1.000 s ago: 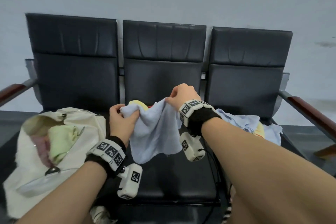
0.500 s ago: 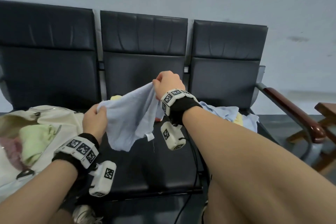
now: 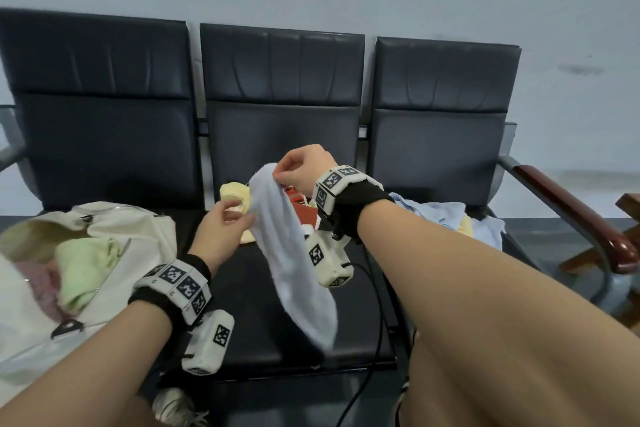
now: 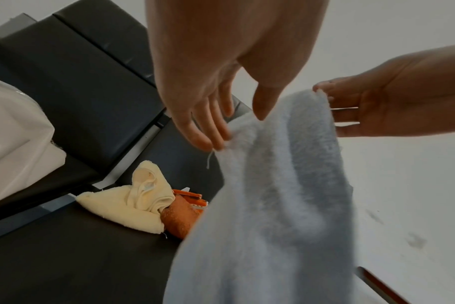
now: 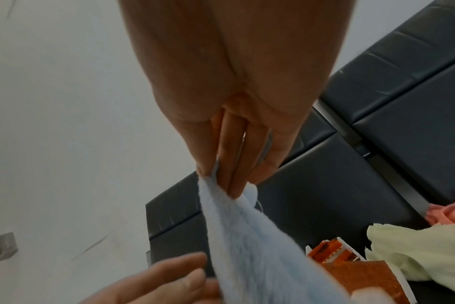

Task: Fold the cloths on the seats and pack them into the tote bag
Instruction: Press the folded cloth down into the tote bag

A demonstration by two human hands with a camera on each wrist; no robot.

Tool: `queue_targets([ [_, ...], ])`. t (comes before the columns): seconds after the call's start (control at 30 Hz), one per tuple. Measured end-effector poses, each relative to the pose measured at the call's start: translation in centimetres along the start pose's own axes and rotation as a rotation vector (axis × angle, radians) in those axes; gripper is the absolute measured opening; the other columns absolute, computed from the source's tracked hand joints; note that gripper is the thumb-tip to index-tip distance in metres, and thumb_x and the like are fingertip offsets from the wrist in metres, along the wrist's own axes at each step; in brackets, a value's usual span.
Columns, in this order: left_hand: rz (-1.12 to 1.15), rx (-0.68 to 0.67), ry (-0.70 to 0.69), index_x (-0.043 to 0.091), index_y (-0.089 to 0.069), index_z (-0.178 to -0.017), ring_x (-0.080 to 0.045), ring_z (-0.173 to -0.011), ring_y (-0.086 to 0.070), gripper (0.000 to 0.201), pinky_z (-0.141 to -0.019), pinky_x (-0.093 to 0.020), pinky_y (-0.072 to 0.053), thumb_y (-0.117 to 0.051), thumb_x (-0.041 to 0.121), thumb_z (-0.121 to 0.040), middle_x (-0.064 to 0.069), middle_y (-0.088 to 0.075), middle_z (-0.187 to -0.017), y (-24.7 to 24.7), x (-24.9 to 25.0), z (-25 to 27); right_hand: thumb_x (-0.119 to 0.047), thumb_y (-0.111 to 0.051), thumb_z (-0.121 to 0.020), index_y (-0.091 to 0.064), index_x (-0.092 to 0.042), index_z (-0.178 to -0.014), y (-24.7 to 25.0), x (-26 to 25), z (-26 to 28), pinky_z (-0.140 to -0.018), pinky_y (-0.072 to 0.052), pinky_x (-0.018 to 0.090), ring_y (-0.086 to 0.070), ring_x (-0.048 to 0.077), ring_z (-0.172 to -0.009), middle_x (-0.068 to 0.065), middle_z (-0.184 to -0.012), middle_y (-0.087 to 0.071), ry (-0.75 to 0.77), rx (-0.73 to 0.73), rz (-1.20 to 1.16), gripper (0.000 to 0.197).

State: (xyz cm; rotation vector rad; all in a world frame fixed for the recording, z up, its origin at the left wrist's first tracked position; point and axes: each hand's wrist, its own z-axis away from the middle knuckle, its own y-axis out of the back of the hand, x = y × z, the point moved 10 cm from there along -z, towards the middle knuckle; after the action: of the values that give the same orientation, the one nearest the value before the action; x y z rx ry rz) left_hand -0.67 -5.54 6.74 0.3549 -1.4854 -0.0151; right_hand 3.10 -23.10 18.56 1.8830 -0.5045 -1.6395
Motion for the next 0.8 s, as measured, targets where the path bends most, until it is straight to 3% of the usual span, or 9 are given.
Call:
queue_targets([
  [0.07,-0.017,-0.043,-0.036,0.014,-0.040,-0.146,-0.016,-0.118,-0.055,0.065,-0.096,-0.033,-0.048,-0.072,0.027,-0.091,0.003,-0.055,-0.127,-0.8,1.0,0.3,-0.008,-0.071,-0.079,-0.072,-0.026,-0.068,-0.7,0.0,-0.1,-0.077,-0.061,0.037,-0.072,0.020,-0.080,0.001,-0.081,-0.073,0.002,-0.032,0.010,0.022],
  [0.1,-0.043,-0.060,-0.046,0.015,-0.045,-0.143,-0.016,-0.118,-0.056,0.061,-0.096,-0.034,-0.049,-0.072,0.029,-0.090,0.003,-0.057,-0.127,-1.2,1.3,0.4,-0.005,-0.070,-0.078,-0.072,-0.027,-0.067,-0.8,-0.1,-0.1,-0.076,-0.061,0.037,-0.072,0.021,-0.079,0.002,-0.081,-0.073,0.002,-0.034,0.019,0.024],
  [0.2,-0.102,0.003,-0.073,0.017,-0.069,-0.103,-0.023,-0.096,-0.068,0.026,-0.087,-0.043,-0.057,-0.076,0.034,-0.085,-0.002,-0.072,-0.097,-0.6,1.1,0.3,-0.004,-0.067,-0.081,-0.071,-0.028,-0.069,-0.1,-0.3,0.1,-0.070,-0.061,0.031,-0.071,0.020,-0.076,0.002,-0.086,-0.072,0.004,-0.003,0.049,0.027],
  [0.3,-0.100,0.059,-0.136,0.018,-0.071,-0.084,-0.023,-0.084,-0.068,0.024,-0.079,-0.042,-0.058,-0.080,0.039,-0.080,-0.003,-0.071,-0.082,0.4,1.5,0.7,-0.004,-0.064,-0.084,-0.070,-0.028,-0.074,1.1,0.2,-0.1,-0.059,-0.053,0.021,-0.068,0.017,-0.079,0.002,-0.096,-0.069,-0.011,0.058,0.075,0.027],
  [0.43,-0.137,0.175,-0.237,0.020,-0.074,-0.096,-0.014,-0.089,-0.067,0.013,-0.086,-0.039,-0.056,-0.072,0.031,-0.089,0.004,-0.072,-0.089,2.4,3.4,1.6,-0.013,-0.070,-0.084,-0.070,-0.030,-0.073,1.9,1.2,-0.4,-0.058,-0.051,0.018,-0.068,0.014,-0.078,0.002,-0.095,-0.071,-0.038,0.118,0.093,0.020],
  [0.5,-0.136,0.244,-0.277,0.016,-0.076,-0.105,-0.015,-0.090,-0.068,0.019,-0.089,-0.041,-0.056,-0.069,0.027,-0.092,0.003,-0.073,-0.090,3.5,4.6,1.8,-0.014,-0.071,-0.083,-0.068,-0.030,-0.068,1.9,1.5,-0.5,-0.060,-0.051,0.020,-0.068,0.014,-0.077,0.002,-0.092,-0.071,-0.044,0.132,0.098,0.022],
  [0.63,-0.136,0.364,-0.332,0.015,-0.077,-0.091,-0.014,-0.083,-0.068,0.016,-0.078,-0.028,-0.055,-0.076,0.030,-0.086,0.002,-0.072,-0.084,5.1,6.9,2.3,-0.007,-0.062,-0.086,-0.072,-0.026,-0.080,2.4,1.4,-0.6,-0.067,-0.050,0.021,-0.066,0.014,-0.082,0.000,-0.093,-0.070,-0.056,0.178,0.048,0.022],
  [0.73,-0.130,0.428,-0.356,0.015,-0.075,-0.084,-0.017,-0.083,-0.065,0.020,-0.079,-0.031,-0.054,-0.081,0.034,-0.080,-0.002,-0.067,-0.092,6.2,7.8,2.4,-0.007,-0.056,-0.089,-0.072,-0.022,-0.094,2.7,1.2,-0.4,-0.074,-0.048,0.022,-0.063,0.016,-0.088,0.000,-0.098,-0.067,-0.058,0.192,0.001,0.023],
  [0.8,-0.138,0.424,-0.370,0.017,-0.075,-0.083,-0.014,-0.076,-0.062,0.020,-0.074,-0.029,-0.053,-0.080,0.036,-0.080,-0.001,-0.067,-0.086,6.4,8.1,2.4,-0.009,-0.056,-0.091,-0.072,-0.020,-0.104,2.5,1.1,-0.3,-0.079,-0.048,0.022,-0.064,0.019,-0.097,0.003,-0.110,-0.068,-0.059,0.176,0.003,0.023],
])
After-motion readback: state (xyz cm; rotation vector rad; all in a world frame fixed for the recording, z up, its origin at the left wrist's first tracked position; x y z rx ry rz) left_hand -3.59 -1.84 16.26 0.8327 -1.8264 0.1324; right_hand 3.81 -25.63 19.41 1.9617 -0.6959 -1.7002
